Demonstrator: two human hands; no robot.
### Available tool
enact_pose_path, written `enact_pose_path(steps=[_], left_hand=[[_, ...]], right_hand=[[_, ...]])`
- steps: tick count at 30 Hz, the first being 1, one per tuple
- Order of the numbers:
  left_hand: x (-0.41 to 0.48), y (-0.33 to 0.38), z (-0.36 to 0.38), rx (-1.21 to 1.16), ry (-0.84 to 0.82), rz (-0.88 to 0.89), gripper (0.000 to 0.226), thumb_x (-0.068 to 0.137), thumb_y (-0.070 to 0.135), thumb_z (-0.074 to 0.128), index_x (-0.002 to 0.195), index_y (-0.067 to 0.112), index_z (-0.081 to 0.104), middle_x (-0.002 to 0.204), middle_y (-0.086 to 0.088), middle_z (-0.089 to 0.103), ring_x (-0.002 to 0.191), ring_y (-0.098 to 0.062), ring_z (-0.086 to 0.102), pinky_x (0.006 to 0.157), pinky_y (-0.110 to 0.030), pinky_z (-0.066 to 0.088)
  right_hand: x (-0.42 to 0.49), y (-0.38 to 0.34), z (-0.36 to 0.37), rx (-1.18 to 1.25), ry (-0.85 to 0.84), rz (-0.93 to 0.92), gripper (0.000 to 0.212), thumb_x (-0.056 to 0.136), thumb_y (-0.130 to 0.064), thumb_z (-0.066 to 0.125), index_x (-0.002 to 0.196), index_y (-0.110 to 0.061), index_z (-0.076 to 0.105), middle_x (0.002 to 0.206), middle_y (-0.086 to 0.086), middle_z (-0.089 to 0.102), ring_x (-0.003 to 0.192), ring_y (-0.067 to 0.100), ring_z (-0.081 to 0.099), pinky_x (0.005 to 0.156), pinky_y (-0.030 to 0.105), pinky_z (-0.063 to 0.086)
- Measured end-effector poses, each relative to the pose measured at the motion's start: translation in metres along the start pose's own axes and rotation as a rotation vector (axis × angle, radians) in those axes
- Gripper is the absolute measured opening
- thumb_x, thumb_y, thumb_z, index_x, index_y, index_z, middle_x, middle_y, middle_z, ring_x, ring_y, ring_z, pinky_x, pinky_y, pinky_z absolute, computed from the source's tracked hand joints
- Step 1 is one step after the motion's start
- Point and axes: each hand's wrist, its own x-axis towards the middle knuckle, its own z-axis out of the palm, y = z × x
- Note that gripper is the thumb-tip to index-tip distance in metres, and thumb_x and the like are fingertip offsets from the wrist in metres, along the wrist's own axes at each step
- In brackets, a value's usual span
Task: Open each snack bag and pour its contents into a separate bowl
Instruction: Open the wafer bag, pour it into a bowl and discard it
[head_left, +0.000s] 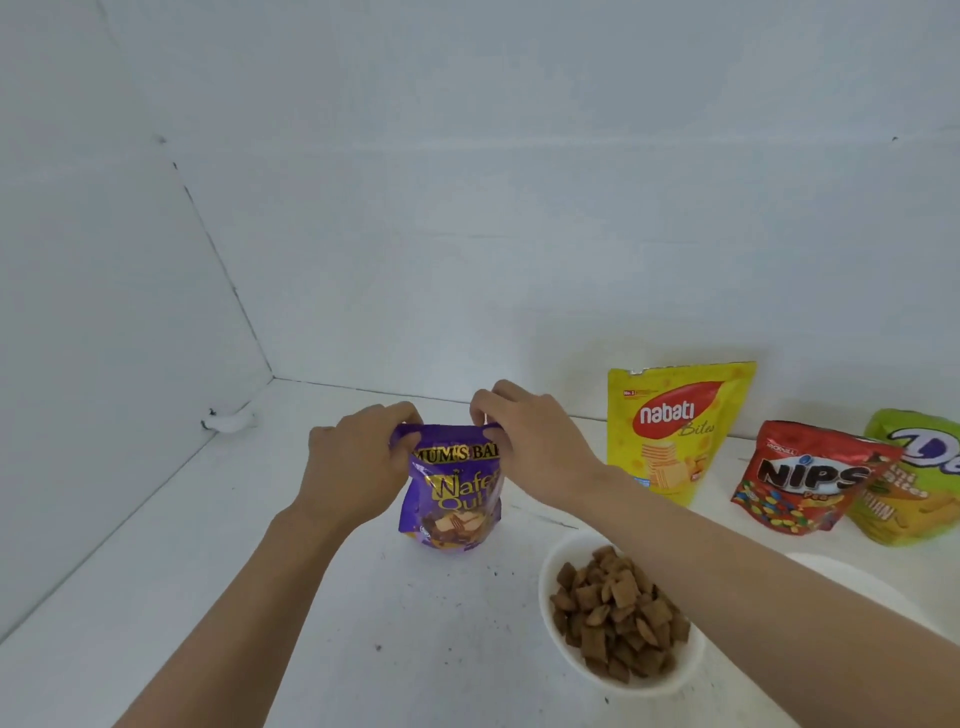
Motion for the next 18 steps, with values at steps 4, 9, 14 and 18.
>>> enact_pose_path(steps=[4,9,14,18], left_hand=[[-0.034,-0.012,-0.022,0.000,-0.028,-0.047,0.012,0.102,0.033,0.051,0.104,0.031,0.062,0.089,0.014,0.061,0.088,-0.014,0.059,0.081,-0.034,0.042],[-0.069,-0.021,-0.035,0.009,-0.095,-0.069,0.011,0.101,0.038,0.052,0.100,0.036,0.063,0.089,0.017,0.059,0.088,-0.012,0.058,0.079,-0.032,0.044],[-0.084,-0.024,-0.040,-0.027,-0.163,-0.063,0.015,0.100,0.044,0.053,0.095,0.037,0.066,0.094,0.017,0.062,0.093,-0.011,0.061,0.086,-0.040,0.053],[-0.091,-0.017,-0.034,-0.123,-0.179,-0.028,0.014,0.097,0.047,0.057,0.091,0.037,0.064,0.090,0.016,0.067,0.089,-0.009,0.064,0.081,-0.037,0.056]], right_hand=[[-0.016,-0.027,0.004,0.093,0.017,-0.046,0.017,0.090,-0.001,0.055,0.097,-0.016,0.058,0.093,-0.003,0.055,0.075,0.019,0.052,0.069,0.029,0.035],[-0.035,-0.046,0.006,0.145,-0.026,-0.091,0.019,0.091,-0.002,0.054,0.095,-0.018,0.062,0.093,-0.006,0.055,0.076,0.017,0.054,0.069,0.027,0.033],[-0.047,-0.054,0.005,0.153,-0.054,-0.130,0.017,0.091,-0.005,0.056,0.095,-0.020,0.062,0.089,-0.011,0.051,0.076,0.014,0.053,0.070,0.026,0.034],[-0.055,-0.057,0.010,0.150,-0.046,-0.157,0.015,0.093,-0.009,0.055,0.099,-0.021,0.063,0.094,-0.008,0.055,0.080,0.014,0.057,0.074,0.031,0.042]])
